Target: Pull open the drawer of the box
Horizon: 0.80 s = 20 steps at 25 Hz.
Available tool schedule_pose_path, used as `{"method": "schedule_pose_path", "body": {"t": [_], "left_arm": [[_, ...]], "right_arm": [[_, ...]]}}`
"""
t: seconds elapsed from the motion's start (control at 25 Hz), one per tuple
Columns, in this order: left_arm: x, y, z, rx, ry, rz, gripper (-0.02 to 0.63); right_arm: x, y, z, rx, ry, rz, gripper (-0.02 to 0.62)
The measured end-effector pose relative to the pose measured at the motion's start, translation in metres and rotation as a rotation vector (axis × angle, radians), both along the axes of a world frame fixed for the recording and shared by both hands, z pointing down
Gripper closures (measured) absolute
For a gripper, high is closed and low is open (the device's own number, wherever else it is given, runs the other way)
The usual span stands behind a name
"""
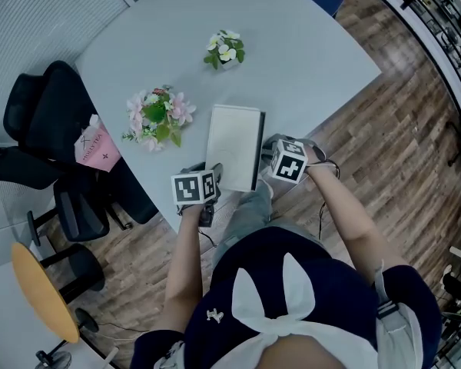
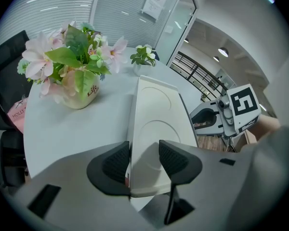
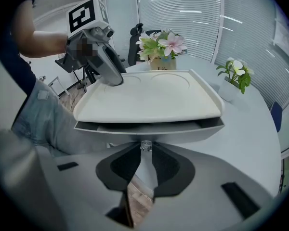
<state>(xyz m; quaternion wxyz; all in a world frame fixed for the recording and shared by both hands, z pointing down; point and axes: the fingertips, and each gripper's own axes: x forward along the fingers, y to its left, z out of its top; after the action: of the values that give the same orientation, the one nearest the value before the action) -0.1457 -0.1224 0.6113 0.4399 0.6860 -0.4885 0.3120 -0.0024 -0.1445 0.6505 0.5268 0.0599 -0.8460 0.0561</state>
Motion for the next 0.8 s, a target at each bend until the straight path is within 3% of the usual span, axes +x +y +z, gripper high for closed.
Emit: {"method": "schedule_pose_path", "body": {"t": [0.8], "left_arm": [[0.001, 0.000, 0.000, 0.006, 0.008, -0.002, 0.403]], "right_arm": [[0.013, 0.002, 0.000, 0.017, 0.030, -0.012, 0.515]]}}
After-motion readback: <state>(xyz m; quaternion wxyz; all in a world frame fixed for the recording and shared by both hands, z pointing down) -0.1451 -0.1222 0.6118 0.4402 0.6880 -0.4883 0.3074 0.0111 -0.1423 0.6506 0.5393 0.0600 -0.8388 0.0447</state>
